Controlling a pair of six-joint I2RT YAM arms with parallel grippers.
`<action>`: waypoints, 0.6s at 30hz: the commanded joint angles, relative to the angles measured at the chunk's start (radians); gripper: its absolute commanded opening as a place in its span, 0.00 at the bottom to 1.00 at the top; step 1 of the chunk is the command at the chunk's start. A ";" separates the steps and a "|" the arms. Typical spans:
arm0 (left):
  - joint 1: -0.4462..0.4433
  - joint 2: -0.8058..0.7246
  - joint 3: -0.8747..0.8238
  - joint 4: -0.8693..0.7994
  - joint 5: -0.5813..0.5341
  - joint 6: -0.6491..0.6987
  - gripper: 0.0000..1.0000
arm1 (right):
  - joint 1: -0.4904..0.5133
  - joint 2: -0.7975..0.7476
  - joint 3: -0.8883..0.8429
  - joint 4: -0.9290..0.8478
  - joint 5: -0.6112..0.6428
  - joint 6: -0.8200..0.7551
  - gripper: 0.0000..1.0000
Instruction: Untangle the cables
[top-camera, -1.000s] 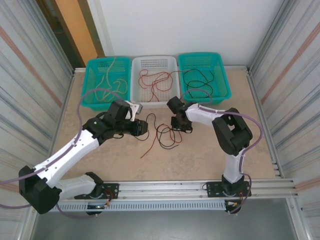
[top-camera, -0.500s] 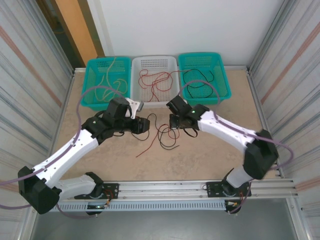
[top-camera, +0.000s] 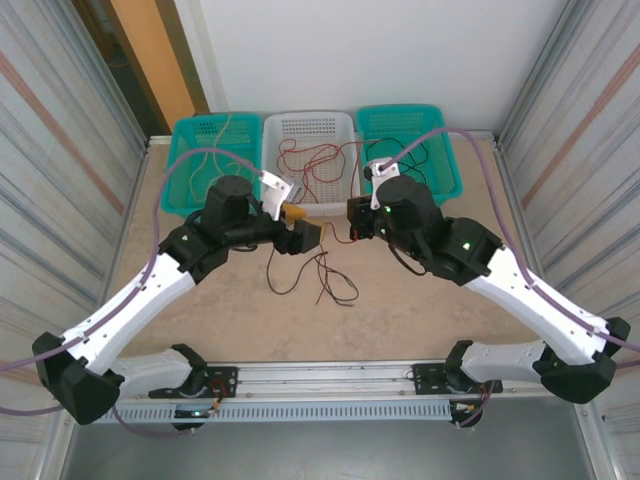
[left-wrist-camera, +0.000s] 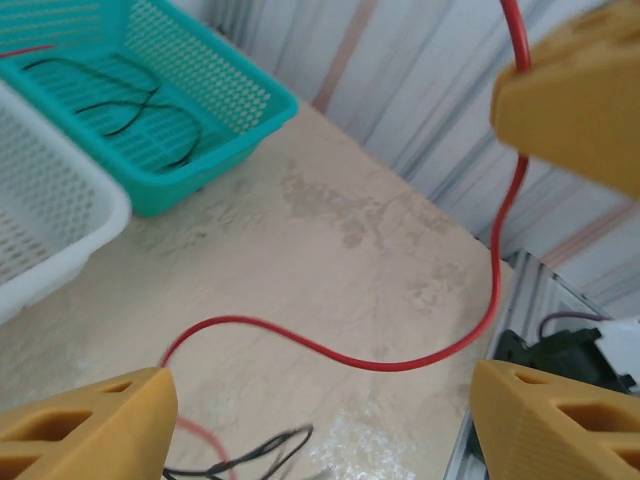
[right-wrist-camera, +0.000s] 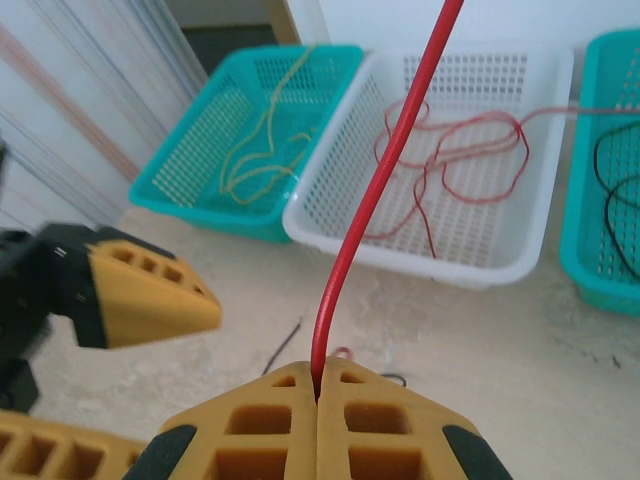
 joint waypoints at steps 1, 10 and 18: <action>-0.032 -0.002 0.035 0.087 0.067 0.105 0.80 | 0.001 -0.027 0.064 0.035 -0.003 -0.047 0.00; -0.127 0.074 0.110 0.111 0.009 0.239 0.76 | -0.034 -0.057 0.071 0.080 -0.098 -0.009 0.00; -0.210 0.119 0.141 0.069 -0.067 0.339 0.65 | -0.069 -0.099 0.057 0.126 -0.172 0.045 0.00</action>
